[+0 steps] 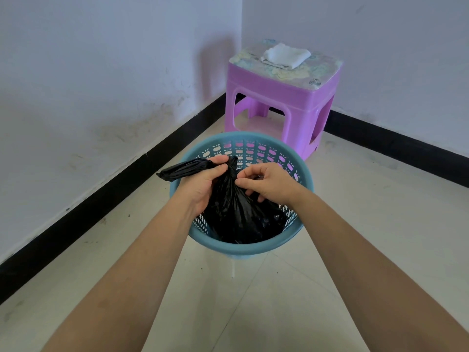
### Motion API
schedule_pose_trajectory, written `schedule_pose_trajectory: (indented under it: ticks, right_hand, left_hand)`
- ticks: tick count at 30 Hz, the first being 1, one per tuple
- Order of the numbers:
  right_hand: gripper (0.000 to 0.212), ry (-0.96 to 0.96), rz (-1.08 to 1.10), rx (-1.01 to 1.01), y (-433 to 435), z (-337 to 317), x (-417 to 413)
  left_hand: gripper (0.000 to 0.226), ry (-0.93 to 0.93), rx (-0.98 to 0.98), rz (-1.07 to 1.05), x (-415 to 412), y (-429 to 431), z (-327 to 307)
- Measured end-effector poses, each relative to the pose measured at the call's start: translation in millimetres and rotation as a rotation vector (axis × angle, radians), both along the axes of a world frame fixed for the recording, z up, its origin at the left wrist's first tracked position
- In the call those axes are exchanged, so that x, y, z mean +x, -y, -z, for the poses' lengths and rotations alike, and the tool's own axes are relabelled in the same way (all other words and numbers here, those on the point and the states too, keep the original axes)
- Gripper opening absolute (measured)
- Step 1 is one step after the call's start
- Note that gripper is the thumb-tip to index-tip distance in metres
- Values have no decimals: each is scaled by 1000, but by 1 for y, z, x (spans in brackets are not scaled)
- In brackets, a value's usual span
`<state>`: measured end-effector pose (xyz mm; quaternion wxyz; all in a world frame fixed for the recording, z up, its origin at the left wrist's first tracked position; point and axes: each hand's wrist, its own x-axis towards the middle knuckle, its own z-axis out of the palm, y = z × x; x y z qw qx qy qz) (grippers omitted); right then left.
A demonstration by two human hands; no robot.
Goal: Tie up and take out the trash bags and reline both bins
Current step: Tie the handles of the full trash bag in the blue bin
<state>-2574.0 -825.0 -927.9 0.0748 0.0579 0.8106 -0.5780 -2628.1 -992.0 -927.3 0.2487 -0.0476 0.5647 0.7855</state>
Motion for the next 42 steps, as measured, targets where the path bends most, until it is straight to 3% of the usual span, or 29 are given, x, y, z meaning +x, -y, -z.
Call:
schedule_pose_trajectory:
  ticks: [7,10,12,17,20,22,28,31,38,40,42]
  right_hand:
    - [14,211,66,-208,1,-6,-2]
    - [31,226,114,-241,0,-7,-4]
    - [39,203,83,-205,0,-7,-4]
    - [21,-2,86,-150,2,1,-3]
    - [14,-93,155,56,-2,6,-7]
    - [10,-199,154,305,-5,9,-9]
    - [24,-438,133,1046,-12,4,-7]
    - [25,-419,63,1260,-10,11,-5]
    - [15,-260,86,1370,-13,17,-3]
    - [15,-245,95,1277,-13,19,-3]
    - [17,-201,121,1034,-12,18,-3]
  left_hand:
    - [27,-30,-47,-74,1,-1,4]
    - [31,-67,-51,-54,2,-2,4]
    - [31,-76,-34,-40,2,-3,3]
    - [26,-93,0,-7,2,-3,1]
    - [13,-92,29,-31,0,-3,-1]
    - [8,-115,-23,-43,-1,-4,-1]
    - [21,-112,-13,-107,2,-10,-1]
    - [23,-113,-154,-167,-3,-8,1]
    - [27,-141,-320,-127,-6,3,7]
    - [27,-146,-350,-99,-7,3,6]
    - [28,-165,-404,-99,-8,5,4]
